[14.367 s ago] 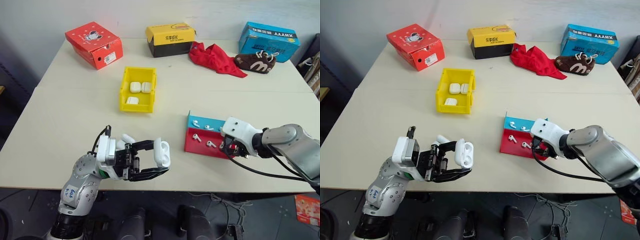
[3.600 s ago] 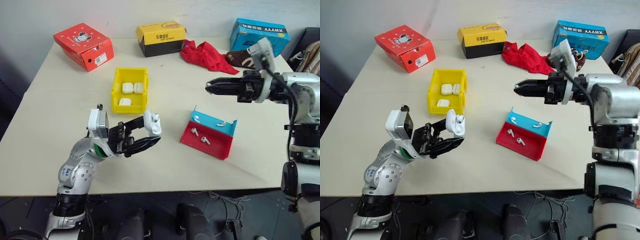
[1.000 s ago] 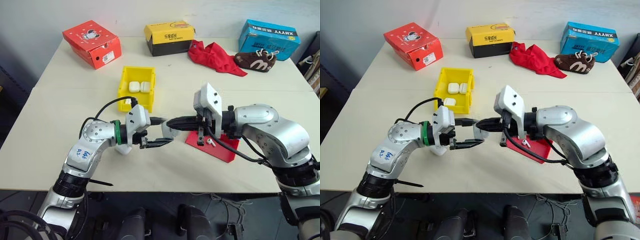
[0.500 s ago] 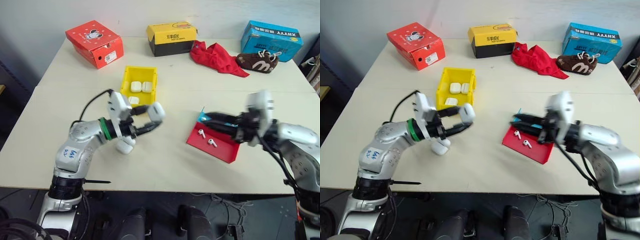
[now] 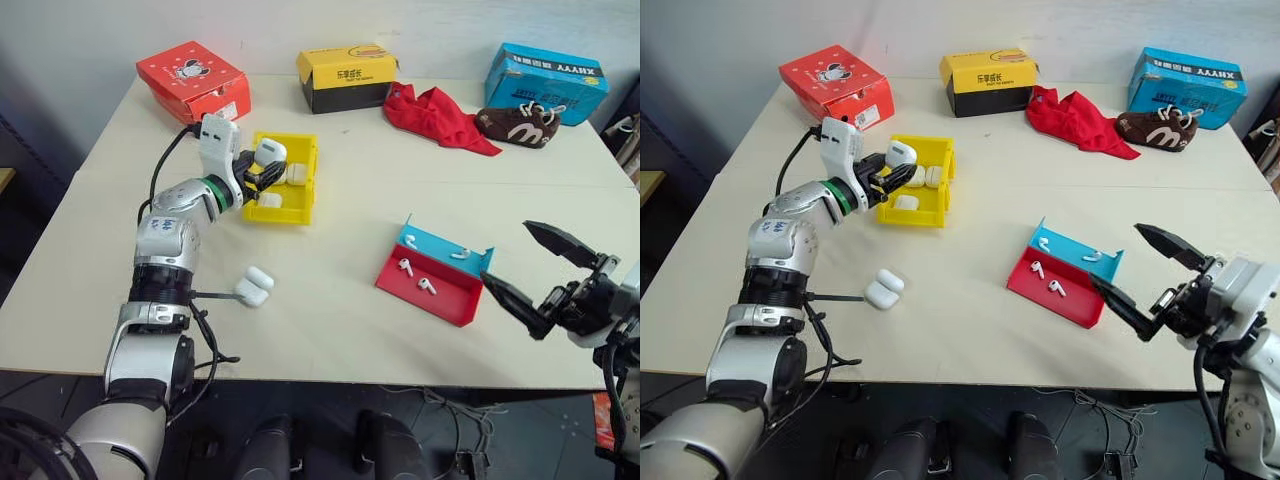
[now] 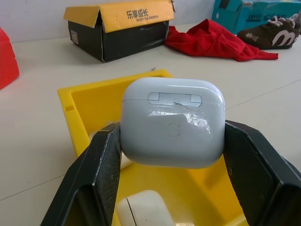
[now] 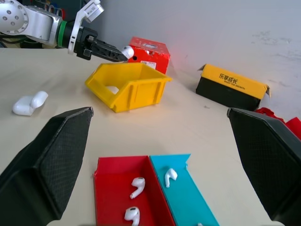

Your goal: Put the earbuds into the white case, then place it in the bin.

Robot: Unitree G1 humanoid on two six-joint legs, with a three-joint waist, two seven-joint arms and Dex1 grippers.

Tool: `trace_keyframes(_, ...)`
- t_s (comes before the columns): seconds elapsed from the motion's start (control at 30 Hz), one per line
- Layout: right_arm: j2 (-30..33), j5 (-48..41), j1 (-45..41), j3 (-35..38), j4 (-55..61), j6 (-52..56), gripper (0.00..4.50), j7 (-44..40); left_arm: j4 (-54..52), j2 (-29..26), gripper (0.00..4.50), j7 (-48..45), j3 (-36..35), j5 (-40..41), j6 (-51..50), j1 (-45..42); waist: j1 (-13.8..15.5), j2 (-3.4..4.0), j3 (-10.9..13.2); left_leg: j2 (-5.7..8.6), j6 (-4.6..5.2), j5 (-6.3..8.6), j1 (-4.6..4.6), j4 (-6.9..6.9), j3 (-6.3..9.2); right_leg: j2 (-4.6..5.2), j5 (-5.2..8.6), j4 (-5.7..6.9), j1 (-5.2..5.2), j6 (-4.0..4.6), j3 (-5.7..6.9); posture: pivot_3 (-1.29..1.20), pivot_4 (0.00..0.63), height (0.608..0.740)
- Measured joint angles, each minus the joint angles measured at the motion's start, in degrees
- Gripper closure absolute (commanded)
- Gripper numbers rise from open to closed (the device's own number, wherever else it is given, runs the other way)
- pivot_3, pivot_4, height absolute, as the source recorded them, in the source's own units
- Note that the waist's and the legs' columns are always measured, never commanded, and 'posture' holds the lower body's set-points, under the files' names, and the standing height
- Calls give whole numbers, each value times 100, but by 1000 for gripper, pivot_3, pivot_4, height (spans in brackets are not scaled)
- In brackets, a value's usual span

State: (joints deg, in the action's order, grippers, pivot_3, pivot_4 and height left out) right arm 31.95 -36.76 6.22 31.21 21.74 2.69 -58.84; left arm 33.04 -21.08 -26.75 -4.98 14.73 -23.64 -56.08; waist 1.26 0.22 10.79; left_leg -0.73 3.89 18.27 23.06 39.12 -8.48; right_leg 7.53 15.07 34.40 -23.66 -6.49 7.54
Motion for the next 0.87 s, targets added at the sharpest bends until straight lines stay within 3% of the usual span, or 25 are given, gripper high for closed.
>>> trace_keyframes(0.07,21,13,26,4,0,-46,8,-8,226,15,1724,-52,43,-67,117,-87,-26,0,0,-2,-1,0,-1,0,-2,0,0,1,-1,0,0,0,150,740)
trace_keyframes(0.1,41,12,32,3,0,-54,0,-5,389,19,1013,14,96,-175,132,-169,-30,-1,1,-3,-4,-1,-1,0,-1,0,0,3,-2,0,1,0,150,740)
trace_keyframes(0.23,111,15,30,-2,-41,-54,0,9,472,-143,13,169,54,-296,74,-169,-43,-2,1,-4,-4,-2,-2,0,-1,1,0,4,-3,0,-1,0,150,740)
trace_keyframes(0.4,447,26,-125,19,-394,-49,0,-63,-1173,-870,13,-1100,-331,275,385,983,-149,-1,1,-4,-9,1,-9,-1,-2,8,2,12,-5,4,-9,0,150,740)
trace_keyframes(0.6,1399,109,-284,11,-1329,-161,0,-1007,-2854,-2249,13,-2806,-928,634,1088,3704,-201,1,3,-15,-23,9,-42,-6,-11,36,13,16,8,24,-30,0,150,740)
trace_keyframes(0.7,1915,217,-356,33,-2123,-341,0,-1679,-2846,-2684,13,-3486,-1720,683,1649,5125,-237,-3,6,-17,-57,38,-60,-14,-3,65,25,1,16,45,-51,0,150,740)
trace_keyframes(0.87,2403,427,-655,-124,-3137,-730,0,-2515,-2829,-2801,13,-3775,-2787,870,2243,6117,-125,-1,6,-10,-53,47,-68,-20,4,94,26,-4,7,47,-47,0,150,740)
